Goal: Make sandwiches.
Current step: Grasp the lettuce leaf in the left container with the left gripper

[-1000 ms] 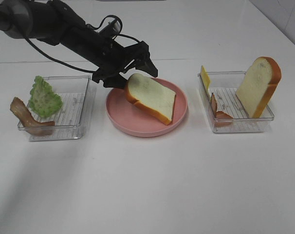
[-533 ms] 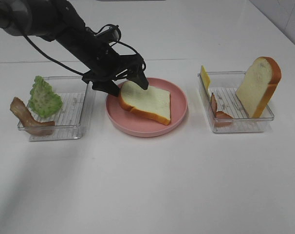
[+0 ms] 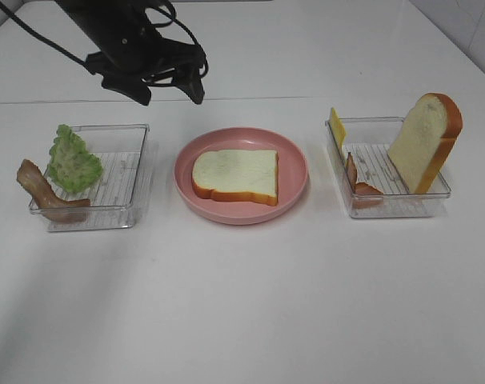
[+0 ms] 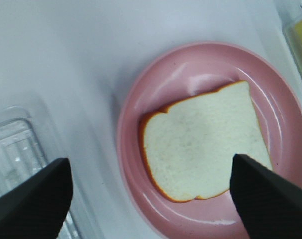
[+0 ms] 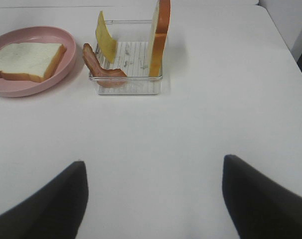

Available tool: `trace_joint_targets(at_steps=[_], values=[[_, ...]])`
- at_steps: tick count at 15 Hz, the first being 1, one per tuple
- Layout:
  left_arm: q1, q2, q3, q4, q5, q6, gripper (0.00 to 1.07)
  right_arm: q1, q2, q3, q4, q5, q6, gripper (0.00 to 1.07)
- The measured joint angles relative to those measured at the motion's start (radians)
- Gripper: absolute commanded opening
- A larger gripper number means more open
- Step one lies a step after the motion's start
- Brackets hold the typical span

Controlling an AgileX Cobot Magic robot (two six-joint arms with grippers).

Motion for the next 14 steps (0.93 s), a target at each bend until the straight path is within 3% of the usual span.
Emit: trace_joint_targets(at_steps=[1,3,9,14], values=[[0.009,-0.027,0.0,0.048,0.023,-0.053,0.81,0.0,0.0,0.0,0.0,0.0,0.0,0.71],[0.045,-0.078,0.0,0.112,0.085,-0.096,0.81,0.0,0.0,0.0,0.0,0.0,0.0,0.71],[0.184,-0.098,-0.004,0.165,0.246,-0.123,0.81,0.0,0.0,0.0,0.0,0.0,0.0,0.71],[0.19,-0.052,-0.004,0.275,0.253,-0.123,0.8,0.0,0.0,0.0,0.0,0.0,0.0,0.71]])
